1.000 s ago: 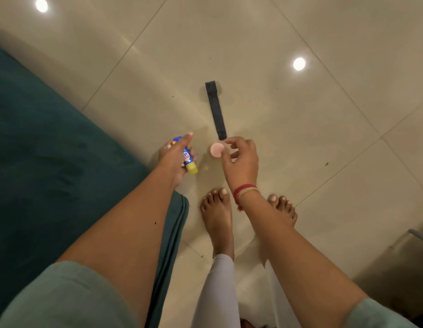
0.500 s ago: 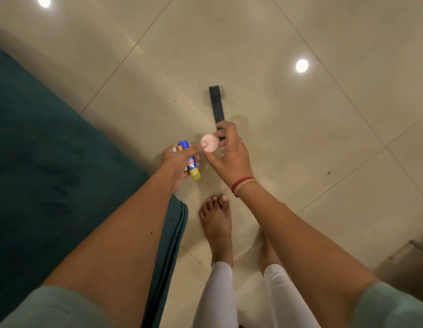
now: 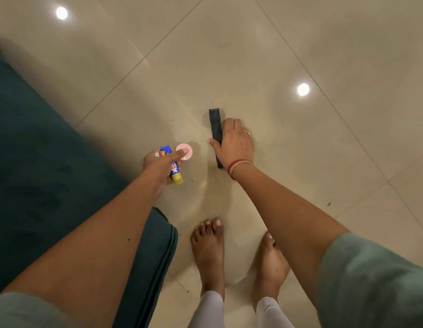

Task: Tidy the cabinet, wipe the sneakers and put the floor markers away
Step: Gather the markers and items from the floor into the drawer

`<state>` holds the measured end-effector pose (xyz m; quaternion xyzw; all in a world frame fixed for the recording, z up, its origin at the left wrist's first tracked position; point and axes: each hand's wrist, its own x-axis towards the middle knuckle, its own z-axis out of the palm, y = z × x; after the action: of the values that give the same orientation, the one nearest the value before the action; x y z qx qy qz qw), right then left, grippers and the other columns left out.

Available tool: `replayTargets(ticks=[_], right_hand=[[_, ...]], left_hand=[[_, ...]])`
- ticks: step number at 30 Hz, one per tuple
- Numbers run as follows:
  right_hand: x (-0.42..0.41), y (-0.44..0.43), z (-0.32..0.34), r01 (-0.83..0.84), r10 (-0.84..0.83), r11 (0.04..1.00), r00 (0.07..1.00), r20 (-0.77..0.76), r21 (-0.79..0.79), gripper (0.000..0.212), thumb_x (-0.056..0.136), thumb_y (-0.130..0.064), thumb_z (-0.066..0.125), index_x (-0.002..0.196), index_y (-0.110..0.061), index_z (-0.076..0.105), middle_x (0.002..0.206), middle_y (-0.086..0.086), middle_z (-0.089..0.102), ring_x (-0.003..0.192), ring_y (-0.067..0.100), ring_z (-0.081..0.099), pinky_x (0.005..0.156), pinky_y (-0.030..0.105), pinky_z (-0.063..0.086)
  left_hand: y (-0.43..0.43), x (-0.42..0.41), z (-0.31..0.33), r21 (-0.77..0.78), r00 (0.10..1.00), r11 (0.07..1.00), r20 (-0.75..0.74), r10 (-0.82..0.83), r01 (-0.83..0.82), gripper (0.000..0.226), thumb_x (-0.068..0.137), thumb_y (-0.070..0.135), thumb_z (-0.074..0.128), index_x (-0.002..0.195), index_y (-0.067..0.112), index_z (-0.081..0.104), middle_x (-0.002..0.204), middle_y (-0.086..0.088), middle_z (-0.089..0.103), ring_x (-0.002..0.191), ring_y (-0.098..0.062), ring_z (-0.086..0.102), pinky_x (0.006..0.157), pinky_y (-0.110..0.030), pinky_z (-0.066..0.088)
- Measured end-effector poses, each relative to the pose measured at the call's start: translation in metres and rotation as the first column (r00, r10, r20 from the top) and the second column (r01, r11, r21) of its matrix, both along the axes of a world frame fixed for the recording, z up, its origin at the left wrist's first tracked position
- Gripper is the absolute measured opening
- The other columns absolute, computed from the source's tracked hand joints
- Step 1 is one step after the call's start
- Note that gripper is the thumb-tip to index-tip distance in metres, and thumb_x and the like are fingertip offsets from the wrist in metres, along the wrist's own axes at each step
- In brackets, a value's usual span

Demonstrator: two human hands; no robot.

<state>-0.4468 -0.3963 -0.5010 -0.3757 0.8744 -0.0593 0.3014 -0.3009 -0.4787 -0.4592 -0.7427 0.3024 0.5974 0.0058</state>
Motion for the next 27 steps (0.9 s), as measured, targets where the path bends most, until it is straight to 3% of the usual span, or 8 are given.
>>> replayTargets(ticks=[2, 4, 8, 14, 16, 22, 25, 27], right_hand=[[0.003, -0.001, -0.003, 0.015, -0.015, 1.000, 1.000, 0.000, 0.008, 0.037, 0.090, -0.035, 0.056, 0.114, -0.008, 0.048, 0.115, 0.010, 0.050, 0.100, 0.027, 0.054, 0.080, 0.036, 0.043], [0.004, 0.011, 0.007, 0.152, -0.148, 0.988, 0.981, 0.125, -0.026, 0.022, 0.092, -0.021, 0.051, 0.107, -0.006, 0.051, 0.110, 0.014, 0.054, 0.099, 0.032, 0.054, 0.079, 0.039, 0.041], [-0.001, 0.055, 0.074, 0.422, -0.379, 0.905, 0.855, 0.354, -0.052, 0.004, 0.094, -0.011, 0.042, 0.097, -0.008, 0.042, 0.079, 0.009, 0.054, 0.076, 0.035, 0.056, 0.061, 0.031, 0.033], [-0.012, 0.121, 0.246, 0.542, -0.513, 0.839, 0.817, 0.264, -0.048, 0.032, 0.094, -0.048, 0.038, 0.109, -0.022, 0.050, 0.091, -0.001, 0.061, 0.082, 0.019, 0.058, 0.068, 0.031, 0.043], [-0.010, 0.145, 0.304, 0.599, -0.582, 0.801, 0.770, 0.262, 0.020, 0.035, 0.097, -0.046, 0.030, 0.102, -0.022, 0.054, 0.094, 0.000, 0.061, 0.085, 0.021, 0.058, 0.071, 0.033, 0.044], [0.006, 0.199, 0.486, 0.833, -0.788, 0.551, 0.539, 0.296, -0.047, 0.012, 0.097, -0.024, 0.044, 0.088, -0.019, 0.049, 0.082, 0.002, 0.058, 0.076, 0.022, 0.055, 0.065, 0.030, 0.039], [0.013, 0.220, 0.553, 0.925, -0.863, 0.372, 0.374, 0.340, -0.075, 0.007, 0.096, -0.016, 0.043, 0.093, -0.017, 0.049, 0.089, 0.005, 0.060, 0.083, 0.025, 0.061, 0.075, 0.039, 0.050], [0.022, 0.234, 0.587, 0.957, -0.879, 0.280, 0.286, 0.381, -0.073, 0.010, 0.096, -0.013, 0.041, 0.101, -0.017, 0.049, 0.093, 0.005, 0.062, 0.086, 0.025, 0.063, 0.077, 0.036, 0.051]], left_hand=[[0.002, -0.002, -0.001, -0.008, 1.000, 1.000, 0.006, 0.005, -0.005, 0.032, 0.074, 0.017, 0.081, 0.074, 0.020, 0.050, 0.069, -0.003, 0.059, 0.066, -0.017, 0.057, 0.066, -0.032, 0.049], [0.010, -0.005, 0.009, -0.003, 1.000, 1.000, 0.012, 0.013, -0.013, 0.032, 0.074, 0.017, 0.081, 0.074, 0.020, 0.050, 0.071, -0.003, 0.059, 0.066, -0.016, 0.057, 0.069, -0.035, 0.049], [0.035, -0.019, 0.064, 0.039, 1.000, 0.999, 0.004, 0.016, -0.016, 0.031, 0.076, 0.015, 0.080, 0.078, 0.018, 0.049, 0.071, -0.003, 0.058, 0.060, -0.013, 0.056, 0.059, -0.030, 0.047], [0.072, -0.060, 0.207, 0.143, 0.998, 0.990, -0.061, 0.026, -0.017, 0.029, 0.076, 0.013, 0.080, 0.077, 0.016, 0.051, 0.073, -0.003, 0.059, 0.060, -0.011, 0.057, 0.055, -0.026, 0.048], [0.081, -0.073, 0.266, 0.163, 0.994, 0.985, -0.097, -0.043, 0.058, 0.030, 0.074, 0.015, 0.081, 0.076, 0.014, 0.051, 0.074, -0.005, 0.058, 0.059, -0.014, 0.055, 0.054, -0.025, 0.046], [0.099, -0.089, 0.450, 0.148, 0.922, 0.931, -0.254, -0.291, 0.335, 0.030, 0.077, 0.016, 0.079, 0.076, 0.015, 0.049, 0.068, -0.002, 0.056, 0.057, -0.012, 0.055, 0.052, -0.024, 0.043], [0.102, -0.083, 0.519, 0.135, 0.865, 0.890, -0.334, -0.374, 0.436, 0.030, 0.079, 0.012, 0.076, 0.073, 0.016, 0.047, 0.065, -0.002, 0.052, 0.051, -0.011, 0.052, 0.045, -0.021, 0.040], [0.105, -0.075, 0.552, 0.130, 0.836, 0.862, -0.349, -0.423, 0.490, 0.029, 0.079, 0.010, 0.076, 0.074, 0.016, 0.048, 0.061, -0.002, 0.051, 0.049, -0.012, 0.049, 0.045, -0.022, 0.039]])
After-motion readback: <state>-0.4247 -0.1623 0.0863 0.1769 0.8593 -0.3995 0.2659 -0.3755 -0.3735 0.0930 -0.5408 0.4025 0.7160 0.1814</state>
